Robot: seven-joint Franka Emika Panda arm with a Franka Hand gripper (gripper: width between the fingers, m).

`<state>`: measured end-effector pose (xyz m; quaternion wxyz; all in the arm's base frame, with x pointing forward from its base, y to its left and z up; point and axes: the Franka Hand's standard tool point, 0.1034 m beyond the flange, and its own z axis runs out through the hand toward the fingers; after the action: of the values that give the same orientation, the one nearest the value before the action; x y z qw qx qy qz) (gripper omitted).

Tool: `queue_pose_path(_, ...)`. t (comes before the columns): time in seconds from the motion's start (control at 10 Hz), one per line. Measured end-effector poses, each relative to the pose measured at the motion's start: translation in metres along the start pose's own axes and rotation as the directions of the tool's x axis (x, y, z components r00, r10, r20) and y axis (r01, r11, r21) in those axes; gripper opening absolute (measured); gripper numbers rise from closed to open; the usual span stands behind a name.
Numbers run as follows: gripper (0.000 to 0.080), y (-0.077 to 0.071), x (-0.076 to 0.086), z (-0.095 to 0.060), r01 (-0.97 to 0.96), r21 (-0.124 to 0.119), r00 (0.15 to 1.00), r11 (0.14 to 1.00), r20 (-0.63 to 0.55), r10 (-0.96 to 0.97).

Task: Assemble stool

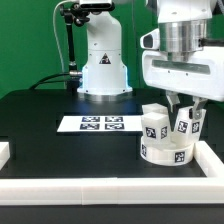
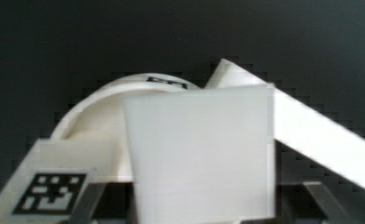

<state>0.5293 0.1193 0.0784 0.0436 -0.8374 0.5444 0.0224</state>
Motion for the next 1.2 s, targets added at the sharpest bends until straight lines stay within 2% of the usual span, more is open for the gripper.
queue_pose_path(0.2, 0.0338, -0.002, -0.002, 0.000, -0.131, 0.001, 0.991, 0.991, -0.002, 0.131)
queue_pose_path(0.3, 0.0338, -0.005, -0.009, -0.001, -0.100, -0.009, 0.994, 0.995, -0.039, 0.100)
queue_pose_path(0.7, 0.0338, -0.005, -0.011, -0.001, -0.328, 0.005, 0.945, 0.945, -0.010, 0.328)
queue_pose_path(0.9, 0.0338, -0.004, -0.006, -0.001, -0.538, 0.020, 0.843, 0.843, 0.038, 0.537)
queue_pose_path(1.1, 0.0338, -0.003, -0.001, -0.001, -0.656, 0.034, 0.754, 0.754, 0.075, 0.653)
queue_pose_path(1.2, 0.0338, -0.002, 0.005, 0.000, -0.698, 0.057, 0.716, 0.714, 0.094, 0.692)
